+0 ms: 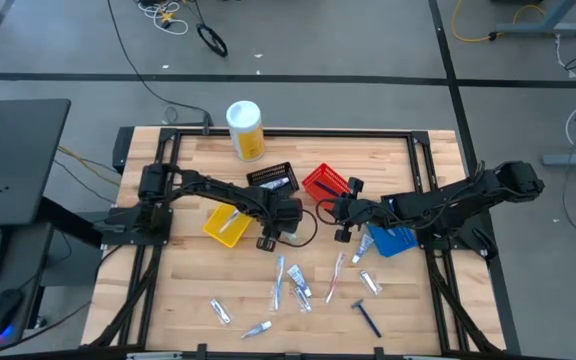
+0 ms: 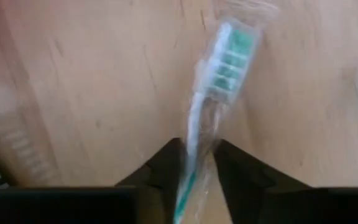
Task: Pick & Place Travel size toiletries
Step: Put the green toothbrush into the yellow basket
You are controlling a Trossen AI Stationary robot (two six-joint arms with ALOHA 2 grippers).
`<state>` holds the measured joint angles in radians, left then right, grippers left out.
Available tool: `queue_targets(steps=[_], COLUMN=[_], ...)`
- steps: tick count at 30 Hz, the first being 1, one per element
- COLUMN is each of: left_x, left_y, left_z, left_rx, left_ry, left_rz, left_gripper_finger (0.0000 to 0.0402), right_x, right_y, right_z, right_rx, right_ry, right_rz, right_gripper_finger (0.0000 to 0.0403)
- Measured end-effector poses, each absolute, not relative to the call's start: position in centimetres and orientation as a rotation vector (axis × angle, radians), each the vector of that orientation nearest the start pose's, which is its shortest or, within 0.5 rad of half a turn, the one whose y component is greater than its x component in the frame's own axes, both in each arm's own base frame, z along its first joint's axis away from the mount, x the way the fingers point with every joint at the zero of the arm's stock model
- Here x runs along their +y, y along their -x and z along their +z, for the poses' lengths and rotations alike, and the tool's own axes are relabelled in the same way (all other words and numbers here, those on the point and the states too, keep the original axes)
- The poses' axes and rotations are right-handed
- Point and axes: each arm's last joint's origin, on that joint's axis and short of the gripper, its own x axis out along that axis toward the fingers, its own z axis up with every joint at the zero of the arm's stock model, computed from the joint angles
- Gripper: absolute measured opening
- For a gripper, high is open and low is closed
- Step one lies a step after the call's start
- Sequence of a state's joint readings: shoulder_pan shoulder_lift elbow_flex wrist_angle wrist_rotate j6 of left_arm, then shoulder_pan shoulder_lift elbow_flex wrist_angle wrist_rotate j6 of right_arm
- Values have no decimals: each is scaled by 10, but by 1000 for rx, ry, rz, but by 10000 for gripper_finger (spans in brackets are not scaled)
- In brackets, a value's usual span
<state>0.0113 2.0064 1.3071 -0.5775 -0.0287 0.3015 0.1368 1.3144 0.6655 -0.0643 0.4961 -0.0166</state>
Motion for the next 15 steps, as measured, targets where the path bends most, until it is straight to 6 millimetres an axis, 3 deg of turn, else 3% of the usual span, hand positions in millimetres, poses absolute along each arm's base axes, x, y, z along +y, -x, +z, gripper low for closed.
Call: queue_targets(steps=[6, 10, 15], left_x=[7, 12, 10], left_y=[-392, -400, -409], left_z=[140, 145, 161], left_rx=[1216, 1143, 1113], left_ry=[-316, -374, -341], left_rz=[-76, 73, 106], left_gripper_finger=[18, 23, 32], right_x=[21, 21, 20], right_y=[-254, -254, -253], right_z=[198, 197, 196], right_rx=[686, 687, 712], right_ry=[239, 240, 261], right_rz=[-338, -338, -351], right_gripper_finger=[121, 121, 121])
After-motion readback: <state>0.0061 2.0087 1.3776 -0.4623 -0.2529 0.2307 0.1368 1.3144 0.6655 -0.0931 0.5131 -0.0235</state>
